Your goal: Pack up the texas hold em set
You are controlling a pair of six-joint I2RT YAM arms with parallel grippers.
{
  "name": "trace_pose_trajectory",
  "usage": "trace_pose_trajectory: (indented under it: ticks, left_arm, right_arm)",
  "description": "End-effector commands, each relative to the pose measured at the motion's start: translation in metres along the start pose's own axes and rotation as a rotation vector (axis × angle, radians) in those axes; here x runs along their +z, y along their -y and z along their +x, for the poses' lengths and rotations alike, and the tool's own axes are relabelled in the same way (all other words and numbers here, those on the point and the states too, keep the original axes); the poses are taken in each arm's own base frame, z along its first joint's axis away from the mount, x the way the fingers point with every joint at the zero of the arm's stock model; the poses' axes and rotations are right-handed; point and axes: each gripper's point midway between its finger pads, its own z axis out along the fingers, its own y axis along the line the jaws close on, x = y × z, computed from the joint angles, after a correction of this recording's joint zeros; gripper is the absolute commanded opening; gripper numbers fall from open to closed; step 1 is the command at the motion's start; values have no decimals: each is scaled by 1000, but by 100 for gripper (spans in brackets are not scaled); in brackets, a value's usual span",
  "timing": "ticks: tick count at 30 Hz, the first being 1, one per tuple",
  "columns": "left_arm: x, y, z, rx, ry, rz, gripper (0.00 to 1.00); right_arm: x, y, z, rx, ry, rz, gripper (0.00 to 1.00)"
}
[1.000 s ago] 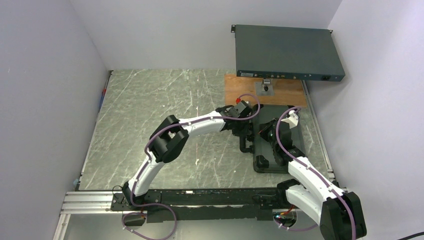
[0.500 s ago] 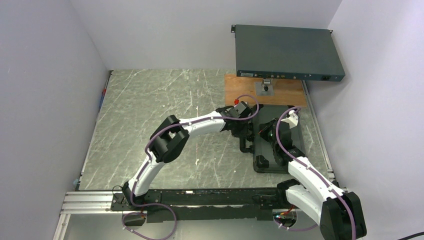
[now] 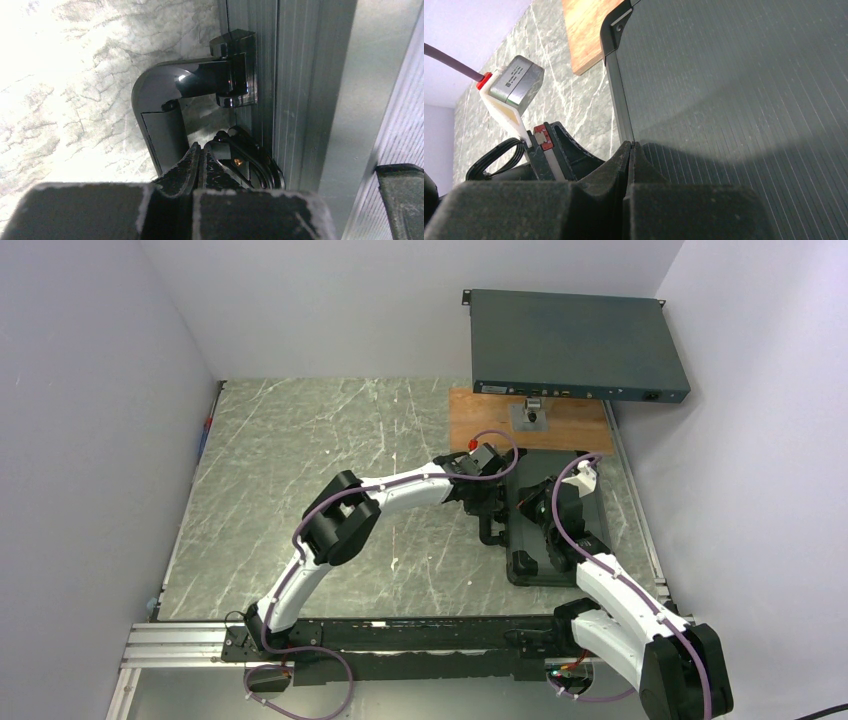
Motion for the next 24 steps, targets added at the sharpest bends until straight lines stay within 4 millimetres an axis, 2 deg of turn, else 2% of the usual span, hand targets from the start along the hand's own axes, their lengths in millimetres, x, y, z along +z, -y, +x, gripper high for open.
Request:
trace_pose_trajectory:
  ticks: [1,15,24]
  left_arm:
    - [17,-8,17,-4,-37,-33,0]
    - [33,1,32,0,-97,42,0]
    - [38,20,39,-9,-131,158,0]
  right_arm:
    - [-22,72,83,-110,-320,209,0]
    - [-22,73,82,-110,-319,211,0]
    - [-22,74,83,-111,-325,217,0]
